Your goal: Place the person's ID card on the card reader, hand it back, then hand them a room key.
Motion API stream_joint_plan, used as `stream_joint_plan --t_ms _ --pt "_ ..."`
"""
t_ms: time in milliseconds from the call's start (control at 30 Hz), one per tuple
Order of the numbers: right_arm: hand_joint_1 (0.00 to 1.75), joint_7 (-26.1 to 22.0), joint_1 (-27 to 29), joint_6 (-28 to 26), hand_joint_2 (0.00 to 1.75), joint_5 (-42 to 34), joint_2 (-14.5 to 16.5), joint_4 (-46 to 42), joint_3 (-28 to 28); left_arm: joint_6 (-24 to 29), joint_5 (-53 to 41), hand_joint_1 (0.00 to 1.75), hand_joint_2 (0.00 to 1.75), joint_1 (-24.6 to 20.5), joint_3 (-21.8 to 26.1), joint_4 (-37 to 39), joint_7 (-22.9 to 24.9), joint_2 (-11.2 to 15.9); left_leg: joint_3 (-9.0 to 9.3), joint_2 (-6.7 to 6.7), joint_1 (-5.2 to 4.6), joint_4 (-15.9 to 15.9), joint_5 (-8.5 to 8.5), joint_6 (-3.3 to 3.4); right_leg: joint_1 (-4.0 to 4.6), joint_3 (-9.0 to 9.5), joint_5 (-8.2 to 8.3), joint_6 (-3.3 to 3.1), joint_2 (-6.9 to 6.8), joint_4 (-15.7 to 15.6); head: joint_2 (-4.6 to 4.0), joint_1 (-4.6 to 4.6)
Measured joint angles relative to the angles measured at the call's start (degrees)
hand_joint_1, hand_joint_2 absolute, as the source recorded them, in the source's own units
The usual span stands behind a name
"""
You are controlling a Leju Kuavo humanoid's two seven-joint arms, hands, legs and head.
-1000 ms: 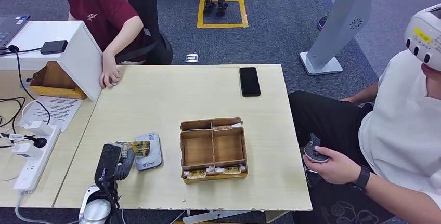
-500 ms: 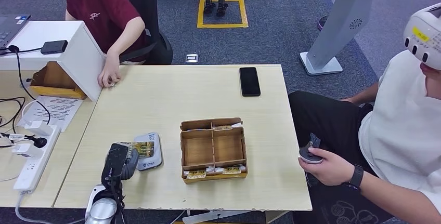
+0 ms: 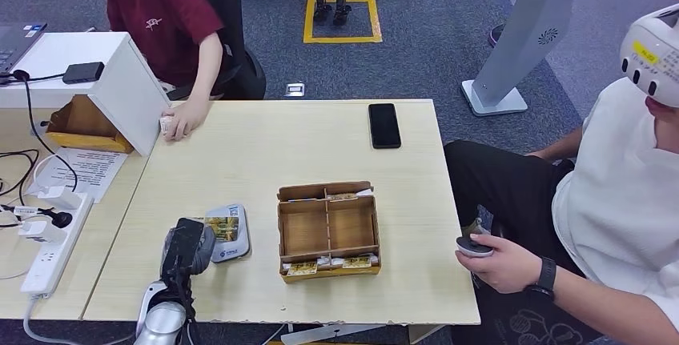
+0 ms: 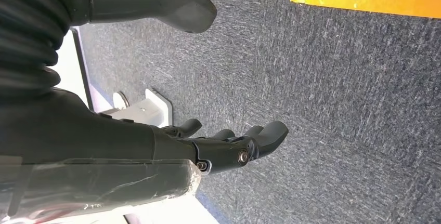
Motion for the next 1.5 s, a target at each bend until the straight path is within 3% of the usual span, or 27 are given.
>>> stream_joint_plan --t_ms 300,700,1033,1500 --pt "0.00 0.0 0.0 0.1 1.75 0.3 0.0 0.0 -0.4 1.0 -2.1 1.75 1.75 -0.3 0.0 0.8 0.3 0.0 0.00 0.00 0.00 0.0 0.00 0.00 0.00 0.01 0.00 0.00 0.00 0.0 0.00 0.00" --pt "0.00 -0.1 0.0 0.4 1.75 1.3 0.2 0.0 -1.0 6.8 -15.8 1.75 1.75 -1.2 0.0 2.3 3.7 0.6 0.00 0.00 0.00 0.0 0.00 0.00 0.00 0.01 0.00 0.00 0.00 0.0 0.00 0.00" --pt "0.00 -0.3 0.0 0.7 1.75 2.5 0.4 0.0 -2.0 7.7 -30.1 1.75 1.75 -2.4 0.0 4.2 8.9 2.0 0.03 -0.01 0.00 0.0 0.00 0.00 0.00 0.05 0.00 0.00 -0.01 0.0 0.00 0.00" --pt "0.00 -0.7 0.0 0.8 1.75 3.2 0.7 0.0 -2.8 6.5 -34.4 1.75 1.75 -2.9 0.0 5.4 10.7 2.5 0.09 -0.02 0.00 0.0 0.01 -0.01 0.00 0.13 0.00 0.00 -0.02 0.0 0.00 0.00"
